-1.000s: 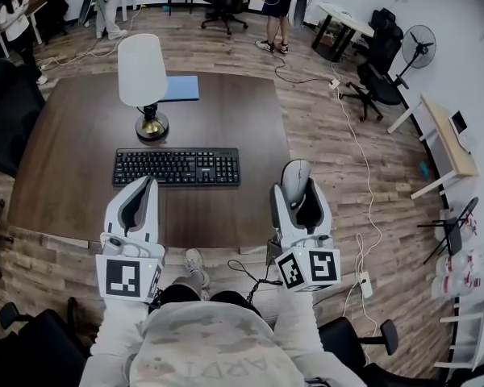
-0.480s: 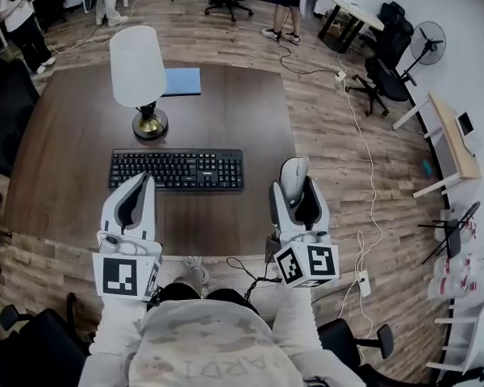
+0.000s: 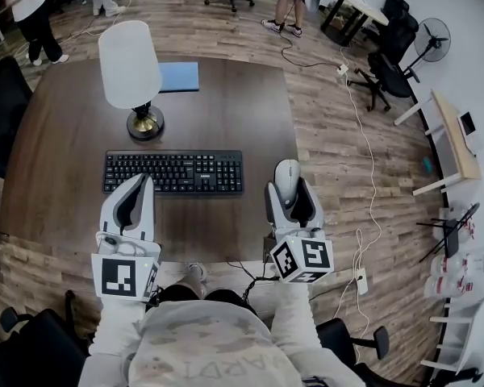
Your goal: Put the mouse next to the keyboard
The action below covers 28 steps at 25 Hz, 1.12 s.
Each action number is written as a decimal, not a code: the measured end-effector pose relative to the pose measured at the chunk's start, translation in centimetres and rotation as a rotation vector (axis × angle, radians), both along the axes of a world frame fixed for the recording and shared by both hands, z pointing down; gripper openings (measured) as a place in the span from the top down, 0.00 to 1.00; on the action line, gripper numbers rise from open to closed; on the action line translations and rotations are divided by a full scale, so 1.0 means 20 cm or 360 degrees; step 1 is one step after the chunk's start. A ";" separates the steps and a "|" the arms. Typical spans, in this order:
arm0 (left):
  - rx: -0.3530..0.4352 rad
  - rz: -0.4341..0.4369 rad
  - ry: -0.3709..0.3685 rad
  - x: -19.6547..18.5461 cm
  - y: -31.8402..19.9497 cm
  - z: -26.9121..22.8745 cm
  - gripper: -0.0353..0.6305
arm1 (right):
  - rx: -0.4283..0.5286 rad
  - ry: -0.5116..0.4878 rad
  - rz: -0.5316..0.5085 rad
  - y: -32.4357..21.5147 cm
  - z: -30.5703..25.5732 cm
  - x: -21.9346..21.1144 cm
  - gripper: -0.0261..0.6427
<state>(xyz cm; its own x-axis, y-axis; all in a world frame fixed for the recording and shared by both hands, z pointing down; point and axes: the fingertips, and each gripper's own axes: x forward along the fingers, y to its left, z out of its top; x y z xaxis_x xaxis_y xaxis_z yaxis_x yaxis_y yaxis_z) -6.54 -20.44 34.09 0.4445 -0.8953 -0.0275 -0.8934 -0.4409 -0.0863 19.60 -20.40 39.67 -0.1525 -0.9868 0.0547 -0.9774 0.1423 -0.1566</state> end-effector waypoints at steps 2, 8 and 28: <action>-0.0010 -0.0001 -0.0001 -0.01 -0.03 0.02 0.94 | -0.0035 -0.0001 0.0002 -0.04 0.05 0.00 0.51; -0.0041 -0.0003 -0.0005 -0.02 -0.10 0.06 0.94 | -0.0144 -0.0012 0.0012 -0.12 0.19 0.01 0.51; -0.0138 -0.0057 -0.0024 -0.07 -0.23 0.20 0.94 | -0.0503 0.0032 0.0041 -0.33 0.67 0.07 0.51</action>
